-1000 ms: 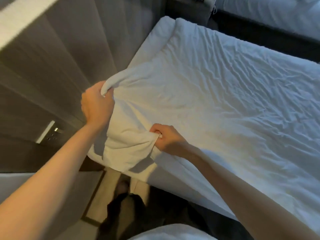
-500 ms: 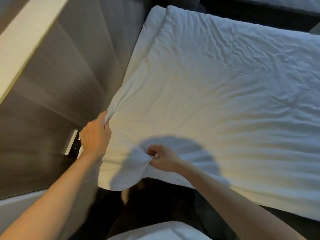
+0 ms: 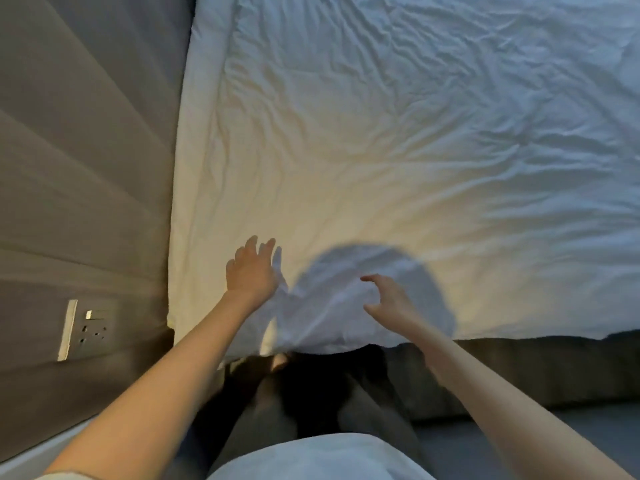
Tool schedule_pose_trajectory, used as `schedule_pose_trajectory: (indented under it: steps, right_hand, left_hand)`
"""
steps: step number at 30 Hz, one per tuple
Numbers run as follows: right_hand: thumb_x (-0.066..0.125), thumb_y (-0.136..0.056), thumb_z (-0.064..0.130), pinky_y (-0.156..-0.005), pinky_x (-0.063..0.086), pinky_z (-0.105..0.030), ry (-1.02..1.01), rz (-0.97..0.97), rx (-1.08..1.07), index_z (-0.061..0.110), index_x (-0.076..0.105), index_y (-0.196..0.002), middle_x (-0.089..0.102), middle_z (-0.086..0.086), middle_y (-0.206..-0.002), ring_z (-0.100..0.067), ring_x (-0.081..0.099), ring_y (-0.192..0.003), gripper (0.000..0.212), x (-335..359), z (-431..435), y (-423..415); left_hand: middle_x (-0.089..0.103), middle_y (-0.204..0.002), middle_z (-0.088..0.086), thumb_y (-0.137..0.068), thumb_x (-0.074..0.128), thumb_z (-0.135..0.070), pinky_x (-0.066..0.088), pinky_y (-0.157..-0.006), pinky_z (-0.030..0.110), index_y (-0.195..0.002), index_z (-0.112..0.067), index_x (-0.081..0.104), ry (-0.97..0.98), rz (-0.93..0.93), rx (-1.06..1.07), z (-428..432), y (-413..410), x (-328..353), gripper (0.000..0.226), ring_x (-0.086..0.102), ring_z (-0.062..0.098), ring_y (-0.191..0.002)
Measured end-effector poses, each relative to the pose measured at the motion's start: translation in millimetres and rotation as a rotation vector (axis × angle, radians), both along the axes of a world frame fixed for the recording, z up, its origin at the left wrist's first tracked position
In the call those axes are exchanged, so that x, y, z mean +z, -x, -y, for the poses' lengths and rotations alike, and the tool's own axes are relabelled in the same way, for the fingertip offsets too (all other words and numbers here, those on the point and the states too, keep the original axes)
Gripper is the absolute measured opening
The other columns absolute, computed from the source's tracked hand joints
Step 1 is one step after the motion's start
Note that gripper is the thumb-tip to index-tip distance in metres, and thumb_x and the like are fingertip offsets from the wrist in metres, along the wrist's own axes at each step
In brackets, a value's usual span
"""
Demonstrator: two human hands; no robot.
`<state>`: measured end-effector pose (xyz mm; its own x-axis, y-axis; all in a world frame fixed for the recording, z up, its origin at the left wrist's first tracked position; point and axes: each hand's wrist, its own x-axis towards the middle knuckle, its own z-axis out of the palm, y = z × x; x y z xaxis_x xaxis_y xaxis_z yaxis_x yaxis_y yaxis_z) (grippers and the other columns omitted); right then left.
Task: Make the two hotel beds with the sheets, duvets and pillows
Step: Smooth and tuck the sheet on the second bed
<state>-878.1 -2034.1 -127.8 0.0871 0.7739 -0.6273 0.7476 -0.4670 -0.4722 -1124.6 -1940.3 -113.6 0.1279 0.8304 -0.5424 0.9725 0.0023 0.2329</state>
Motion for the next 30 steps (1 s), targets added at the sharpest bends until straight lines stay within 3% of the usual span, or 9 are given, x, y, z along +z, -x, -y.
schedule_pose_trajectory:
  steps: [4,10,16,19,21,25,27,29,30]
  right_hand:
    - [0.061,-0.089,0.017,-0.105,0.039,-0.042,0.052,0.152,-0.042,0.03,0.037,-0.142,0.035,-0.001,-0.148,-0.027,0.033,-0.135,0.06,-4.9,25.1,-67.1]
    - [0.059,-0.085,0.01,-0.102,0.036,-0.044,0.1,0.364,-0.036,0.035,0.03,-0.145,0.025,-0.002,-0.154,-0.029,0.03,-0.135,0.071,-11.3,56.9,-166.2]
    - [0.061,-0.083,0.008,-0.106,0.033,-0.046,0.076,0.447,0.144,0.032,0.035,-0.143,0.029,-0.008,-0.15,-0.031,0.032,-0.135,0.07,-43.0,82.9,-246.9]
    - [0.066,-0.073,-0.003,-0.095,0.041,-0.048,-0.024,0.462,0.241,0.025,0.051,-0.131,0.044,-0.012,-0.137,-0.036,0.047,-0.121,0.066,-71.1,92.4,-277.2]
    - [0.074,-0.061,-0.009,-0.081,0.05,-0.048,-0.093,0.472,0.285,0.018,0.061,-0.117,0.056,-0.017,-0.119,-0.038,0.058,-0.102,0.064,-91.3,93.9,-291.0]
    - [0.086,-0.043,-0.005,-0.058,0.052,-0.035,-0.119,0.557,0.438,0.006,0.065,-0.081,0.063,-0.012,-0.08,-0.028,0.061,-0.069,0.045,-123.8,84.1,-310.9]
    - [0.084,-0.055,-0.002,-0.067,0.053,-0.033,-0.025,0.498,0.574,0.006,0.065,-0.083,0.065,-0.009,-0.082,-0.026,0.063,-0.075,0.035,-124.2,67.8,-315.2]
    - [0.066,-0.083,0.005,-0.085,0.049,-0.035,0.126,0.422,0.661,0.008,0.063,-0.099,0.065,-0.009,-0.103,-0.026,0.061,-0.094,0.017,-114.0,48.0,-316.0]
    - [0.059,-0.088,0.009,-0.088,0.047,-0.034,0.245,0.374,0.658,0.009,0.063,-0.098,0.065,-0.009,-0.106,-0.025,0.059,-0.093,0.01,-106.2,42.4,-318.7]
  left_hand:
    - [0.008,-0.161,0.008,-0.098,0.042,-0.023,0.024,-0.114,0.042,-0.152,-0.028,0.02,-0.043,0.073,-0.181,-1.6,-76.7,-1.6,0.059,0.017,0.03,-0.145]
    - [0.009,-0.161,0.009,-0.099,0.045,-0.029,0.034,-0.108,0.043,-0.153,-0.026,0.019,-0.099,0.106,-0.397,12.9,-180.6,-11.8,0.06,0.021,0.031,-0.143]
    - [-0.005,-0.162,0.007,-0.099,0.043,-0.035,0.035,-0.108,0.05,-0.154,-0.031,0.009,-0.026,0.029,-0.551,32.5,-268.2,-55.1,0.064,0.005,0.037,-0.147]
    - [-0.011,-0.162,0.004,-0.1,0.039,-0.036,0.034,-0.108,0.053,-0.154,-0.034,0.005,0.009,0.01,-0.581,39.4,-300.1,-77.5,0.064,-0.002,0.039,-0.147]
    - [-0.014,-0.161,0.003,-0.1,0.038,-0.036,0.035,-0.106,0.053,-0.153,-0.036,0.004,0.016,-0.016,-0.581,41.9,-316.1,-90.4,0.063,-0.005,0.04,-0.146]
    - [-0.012,-0.161,0.001,-0.099,0.04,-0.036,0.035,-0.1,0.053,-0.153,-0.036,0.006,0.022,-0.055,-0.568,40.5,-335.6,-109.8,0.064,-0.003,0.039,-0.145]
    - [-0.009,-0.162,0.002,-0.099,0.04,-0.036,0.036,-0.099,0.055,-0.153,-0.036,0.008,0.046,-0.061,-0.538,39.1,-337.0,-115.9,0.063,0.0,0.04,-0.144]
    - [-0.001,-0.162,0.004,-0.098,0.038,-0.036,0.036,-0.095,0.055,-0.153,-0.034,0.016,-0.012,-0.017,-0.532,38.7,-337.0,-117.0,0.059,0.005,0.042,-0.143]
    - [0.003,-0.162,0.004,-0.098,0.038,-0.035,0.034,-0.096,0.057,-0.152,-0.034,0.02,-0.062,0.023,-0.526,39.1,-338.1,-114.8,0.057,0.006,0.043,-0.143]
